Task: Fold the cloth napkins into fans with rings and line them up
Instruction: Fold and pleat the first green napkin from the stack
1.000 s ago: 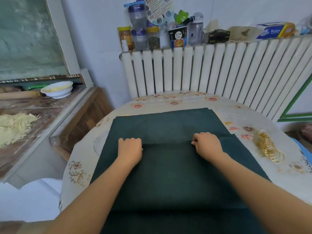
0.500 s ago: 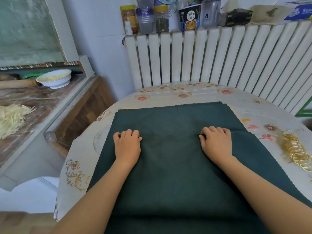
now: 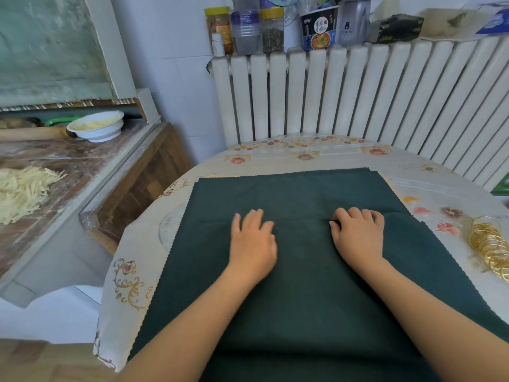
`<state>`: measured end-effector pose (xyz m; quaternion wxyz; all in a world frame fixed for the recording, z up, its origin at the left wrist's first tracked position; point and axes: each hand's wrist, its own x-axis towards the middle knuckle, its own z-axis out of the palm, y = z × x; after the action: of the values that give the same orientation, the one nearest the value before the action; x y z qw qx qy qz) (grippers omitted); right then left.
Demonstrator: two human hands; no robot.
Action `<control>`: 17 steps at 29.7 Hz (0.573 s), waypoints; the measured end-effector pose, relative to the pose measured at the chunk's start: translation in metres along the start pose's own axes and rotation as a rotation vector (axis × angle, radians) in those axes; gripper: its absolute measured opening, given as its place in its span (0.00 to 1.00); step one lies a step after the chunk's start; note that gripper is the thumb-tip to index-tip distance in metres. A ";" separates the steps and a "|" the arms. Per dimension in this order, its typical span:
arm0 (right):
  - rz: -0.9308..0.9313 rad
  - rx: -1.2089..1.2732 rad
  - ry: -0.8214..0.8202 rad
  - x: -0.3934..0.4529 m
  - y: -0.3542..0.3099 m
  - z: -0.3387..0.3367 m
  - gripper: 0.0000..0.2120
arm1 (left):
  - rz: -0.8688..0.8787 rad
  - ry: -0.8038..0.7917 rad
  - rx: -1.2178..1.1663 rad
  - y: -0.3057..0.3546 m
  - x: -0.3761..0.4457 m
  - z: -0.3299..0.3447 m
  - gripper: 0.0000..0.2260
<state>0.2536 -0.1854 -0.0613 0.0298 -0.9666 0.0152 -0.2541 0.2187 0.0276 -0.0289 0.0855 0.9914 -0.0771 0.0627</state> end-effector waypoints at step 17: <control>0.043 0.041 -0.206 0.003 0.000 -0.011 0.09 | -0.010 -0.285 -0.035 0.049 -0.004 0.016 0.29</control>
<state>0.2504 -0.1862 -0.0506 0.0565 -0.9862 0.0277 -0.1531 0.2085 -0.0221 -0.0368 0.0912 0.9890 -0.0847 -0.0803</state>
